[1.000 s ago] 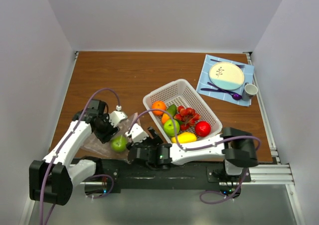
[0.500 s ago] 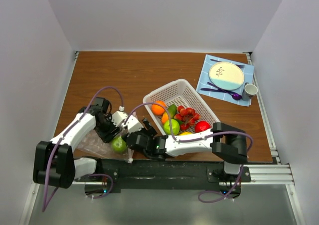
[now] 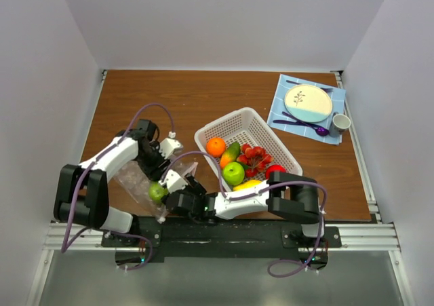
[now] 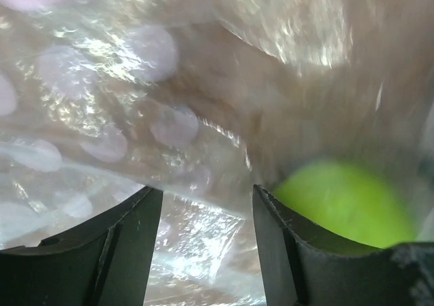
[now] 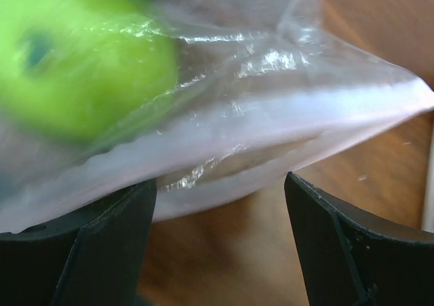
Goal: Open the zip-top bag and remove the fake food
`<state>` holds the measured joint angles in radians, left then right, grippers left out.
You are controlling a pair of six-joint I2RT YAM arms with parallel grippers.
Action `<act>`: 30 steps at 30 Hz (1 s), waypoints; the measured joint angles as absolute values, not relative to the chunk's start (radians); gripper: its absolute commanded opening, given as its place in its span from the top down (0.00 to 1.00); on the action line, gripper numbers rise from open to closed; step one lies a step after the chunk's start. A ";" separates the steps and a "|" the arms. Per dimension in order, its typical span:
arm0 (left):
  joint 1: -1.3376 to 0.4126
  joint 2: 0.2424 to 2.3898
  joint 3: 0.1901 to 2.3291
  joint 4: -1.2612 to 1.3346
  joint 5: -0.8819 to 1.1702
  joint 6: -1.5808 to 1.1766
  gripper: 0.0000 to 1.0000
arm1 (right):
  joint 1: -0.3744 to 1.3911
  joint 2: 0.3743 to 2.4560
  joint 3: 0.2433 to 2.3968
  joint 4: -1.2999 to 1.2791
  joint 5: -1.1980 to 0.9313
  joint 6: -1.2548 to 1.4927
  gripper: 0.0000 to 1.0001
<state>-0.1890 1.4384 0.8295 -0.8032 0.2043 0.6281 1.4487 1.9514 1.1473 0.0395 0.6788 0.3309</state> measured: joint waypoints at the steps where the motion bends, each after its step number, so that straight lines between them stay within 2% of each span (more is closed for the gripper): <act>1: -0.208 1.454 0.851 -0.793 0.205 0.613 0.40 | 1.464 1.951 1.147 0.041 0.680 0.339 0.20; 6: -0.307 1.473 0.895 -0.757 0.216 0.559 0.39 | 1.511 1.952 1.149 0.052 0.681 0.368 0.20; 12: -0.313 1.435 0.916 -0.788 0.224 0.546 0.34 | 1.506 2.006 1.218 0.049 0.690 0.402 0.20; 21: -0.064 1.225 1.089 -0.938 0.208 0.709 0.30 | 1.496 2.025 1.216 0.006 0.747 0.495 0.22; 26: 0.039 1.185 1.068 -0.978 0.192 0.803 0.31 | 1.494 2.016 1.201 -0.021 0.771 0.529 0.25; 30: 0.084 1.183 0.970 -0.963 0.163 0.831 0.32 | 1.496 1.978 1.180 -0.032 0.790 0.543 0.28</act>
<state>0.0845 1.1828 0.9695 -0.9634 0.1627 0.8314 1.4956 1.9781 1.1797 -0.0319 0.7902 0.5430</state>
